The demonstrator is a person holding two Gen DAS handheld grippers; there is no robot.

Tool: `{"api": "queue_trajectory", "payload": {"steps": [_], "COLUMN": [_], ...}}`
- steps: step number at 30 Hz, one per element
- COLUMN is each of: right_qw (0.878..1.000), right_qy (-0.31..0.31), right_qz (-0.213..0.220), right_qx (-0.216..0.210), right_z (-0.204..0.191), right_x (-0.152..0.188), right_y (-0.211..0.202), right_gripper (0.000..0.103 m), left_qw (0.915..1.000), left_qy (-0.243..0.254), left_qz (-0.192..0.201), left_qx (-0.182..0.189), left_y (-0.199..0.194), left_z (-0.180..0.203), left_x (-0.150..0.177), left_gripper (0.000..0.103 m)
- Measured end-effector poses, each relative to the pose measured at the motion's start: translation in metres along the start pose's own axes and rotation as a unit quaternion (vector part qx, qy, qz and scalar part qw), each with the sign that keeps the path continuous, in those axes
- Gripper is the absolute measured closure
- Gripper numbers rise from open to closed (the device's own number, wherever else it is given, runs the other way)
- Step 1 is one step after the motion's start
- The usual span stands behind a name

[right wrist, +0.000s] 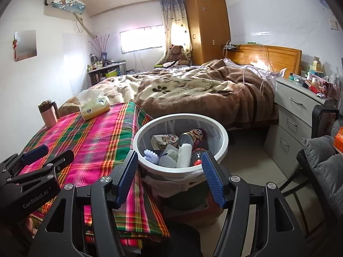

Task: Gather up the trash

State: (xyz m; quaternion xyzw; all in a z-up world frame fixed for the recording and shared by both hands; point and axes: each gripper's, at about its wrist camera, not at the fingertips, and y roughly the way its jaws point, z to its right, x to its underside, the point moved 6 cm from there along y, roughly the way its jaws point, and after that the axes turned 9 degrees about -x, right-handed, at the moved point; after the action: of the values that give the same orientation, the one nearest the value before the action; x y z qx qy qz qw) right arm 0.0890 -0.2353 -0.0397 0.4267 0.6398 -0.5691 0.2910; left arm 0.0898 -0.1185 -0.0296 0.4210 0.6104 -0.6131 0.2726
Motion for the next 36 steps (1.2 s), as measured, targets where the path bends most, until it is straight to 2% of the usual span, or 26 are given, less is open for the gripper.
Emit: {"api": "queue_trajectory", "payload": {"steps": [4, 36], "right_qw": [1.0, 1.0], "right_qy": [0.012, 0.018], "right_qz": [0.001, 0.011], "right_qx": [0.0, -0.005], "right_z": [0.003, 0.004], "right_x": [0.002, 0.004], "right_y": [-0.001, -0.01], "right_gripper": [0.04, 0.04], "left_qw": [0.9999, 0.9999], "left_qy": [0.002, -0.01], "left_qz": [0.004, 0.013], "left_qx": [-0.009, -0.001], "left_y": [-0.004, -0.016], "left_z": [0.0, 0.001], "left_x": [0.003, 0.003], "left_gripper": [0.033, 0.033]}}
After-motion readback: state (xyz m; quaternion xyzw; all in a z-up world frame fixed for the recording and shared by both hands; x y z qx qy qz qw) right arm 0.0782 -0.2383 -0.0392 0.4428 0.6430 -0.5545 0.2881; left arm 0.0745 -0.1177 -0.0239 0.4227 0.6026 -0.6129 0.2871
